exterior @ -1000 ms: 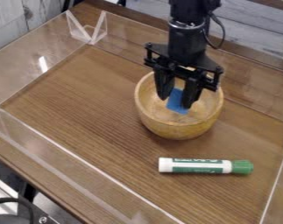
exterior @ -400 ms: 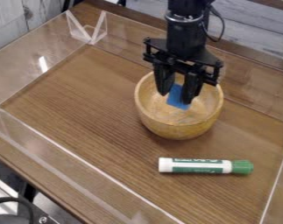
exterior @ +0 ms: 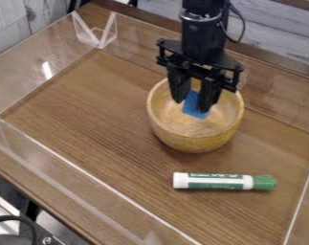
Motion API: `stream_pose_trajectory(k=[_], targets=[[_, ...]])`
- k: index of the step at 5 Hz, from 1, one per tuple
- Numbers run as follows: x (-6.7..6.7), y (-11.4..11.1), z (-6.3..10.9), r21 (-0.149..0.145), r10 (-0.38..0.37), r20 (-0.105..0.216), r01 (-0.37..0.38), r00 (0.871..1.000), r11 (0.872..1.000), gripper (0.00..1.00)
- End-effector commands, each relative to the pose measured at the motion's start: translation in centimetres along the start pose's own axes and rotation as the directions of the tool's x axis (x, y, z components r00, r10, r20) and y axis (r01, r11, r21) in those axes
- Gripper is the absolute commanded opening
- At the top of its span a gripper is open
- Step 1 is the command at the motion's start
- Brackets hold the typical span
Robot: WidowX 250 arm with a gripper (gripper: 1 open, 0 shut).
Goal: Remove the blue block from inside the brown bowl and put it on the table
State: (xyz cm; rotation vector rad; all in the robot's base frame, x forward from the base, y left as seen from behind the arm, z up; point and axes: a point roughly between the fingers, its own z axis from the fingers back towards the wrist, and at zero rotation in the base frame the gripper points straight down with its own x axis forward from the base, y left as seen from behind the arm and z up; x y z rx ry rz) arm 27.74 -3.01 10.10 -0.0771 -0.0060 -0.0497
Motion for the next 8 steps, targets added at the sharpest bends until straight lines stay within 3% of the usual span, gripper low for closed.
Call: stream_pose_trajectory(k=[1,5,8], targets=[[0.3,0.1,2.2,-0.006,-0.003,0.075,0.004,0.997,1.0,0.0],[-0.4,0.7,2.9,-0.015,-0.019,0.084,0.02,0.996,1.0,0.0],[-2.1,1.3,3.7,-0.011,-0.034,0.095,0.035,0.995,0.999,0.0]])
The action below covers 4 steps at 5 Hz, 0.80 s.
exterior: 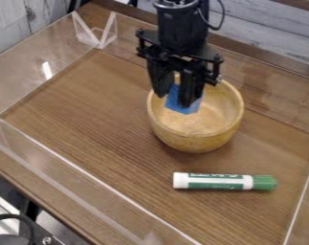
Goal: Remove the blue block from inside the brown bowl and put it on the table
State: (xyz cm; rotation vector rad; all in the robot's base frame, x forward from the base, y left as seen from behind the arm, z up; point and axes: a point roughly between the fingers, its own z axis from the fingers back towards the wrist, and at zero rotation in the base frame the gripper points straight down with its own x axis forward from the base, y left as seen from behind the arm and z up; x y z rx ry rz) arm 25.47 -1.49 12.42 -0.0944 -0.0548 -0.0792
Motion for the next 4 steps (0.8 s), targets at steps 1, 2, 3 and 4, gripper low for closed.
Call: stream_pose_trajectory(k=[1,2,3,4], targets=[[-0.18,0.22,1.48,0.005,-0.01,0.049,0.01,0.999,1.0,0.0],[-0.51,0.33,1.62,0.004,-0.018,0.05,0.018,0.999,1.0,0.0],[-0.84,0.43,1.79,0.004,-0.028,0.052,0.028,0.998,1.0,0.0],[-1.15,0.54,1.94,0.003,-0.035,0.052,0.035,0.998,0.999,0.0]])
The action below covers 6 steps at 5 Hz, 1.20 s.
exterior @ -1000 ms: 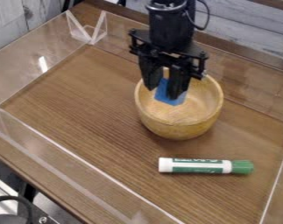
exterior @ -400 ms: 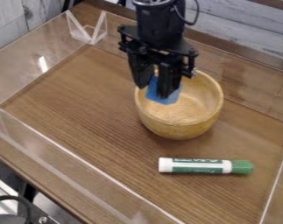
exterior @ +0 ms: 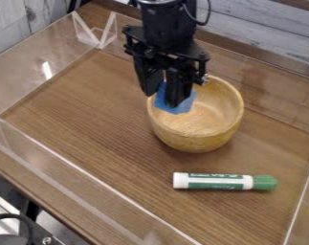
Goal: Remove the blue block from inside the brown bowl and put it on the table
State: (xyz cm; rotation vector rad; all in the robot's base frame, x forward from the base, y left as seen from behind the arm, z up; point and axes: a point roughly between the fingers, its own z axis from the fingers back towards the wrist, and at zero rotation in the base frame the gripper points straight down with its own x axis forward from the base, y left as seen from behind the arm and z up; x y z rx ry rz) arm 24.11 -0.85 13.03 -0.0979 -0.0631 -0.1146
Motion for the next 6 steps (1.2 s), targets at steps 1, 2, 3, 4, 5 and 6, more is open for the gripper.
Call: stream_pose_trajectory(k=[1,2,3,4,5,6], targets=[[-0.1,0.2,1.4,0.007,-0.005,0.046,0.004,0.999,1.0,0.0],[-0.4,0.3,1.5,0.009,-0.008,0.047,0.008,0.999,1.0,0.0],[-0.8,0.5,1.7,0.011,-0.008,0.05,0.007,0.999,1.0,0.0],[-1.3,0.8,1.8,0.016,-0.006,0.051,0.005,0.999,1.0,0.0],[-1.8,1.2,1.8,0.023,-0.002,0.05,0.001,0.999,1.0,0.0],[-2.3,1.6,1.7,0.03,0.004,0.051,-0.006,0.999,1.0,0.0]])
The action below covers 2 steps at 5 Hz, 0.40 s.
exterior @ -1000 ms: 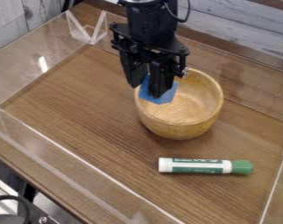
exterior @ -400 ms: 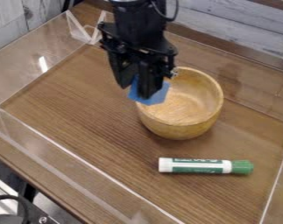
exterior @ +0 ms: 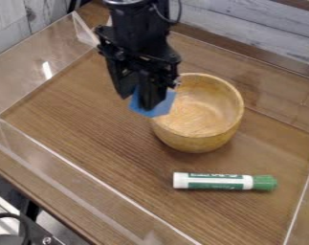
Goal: Remove the blue block from inside the brown bowl and put it on the table
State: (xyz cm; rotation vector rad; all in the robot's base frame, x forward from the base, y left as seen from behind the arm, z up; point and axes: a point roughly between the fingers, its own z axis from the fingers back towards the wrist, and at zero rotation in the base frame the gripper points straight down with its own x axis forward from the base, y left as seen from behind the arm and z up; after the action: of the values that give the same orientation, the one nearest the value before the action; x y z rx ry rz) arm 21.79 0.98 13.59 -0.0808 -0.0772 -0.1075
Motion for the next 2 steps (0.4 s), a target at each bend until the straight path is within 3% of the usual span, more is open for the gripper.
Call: stream_pose_trajectory(k=[1,2], targets=[[-0.25,0.61,0.56,0.02,0.004,0.036,-0.004,0.999,1.0,0.0],[-0.73,1.24,0.13,0.028,0.009,0.034,-0.01,0.999,1.0,0.0]])
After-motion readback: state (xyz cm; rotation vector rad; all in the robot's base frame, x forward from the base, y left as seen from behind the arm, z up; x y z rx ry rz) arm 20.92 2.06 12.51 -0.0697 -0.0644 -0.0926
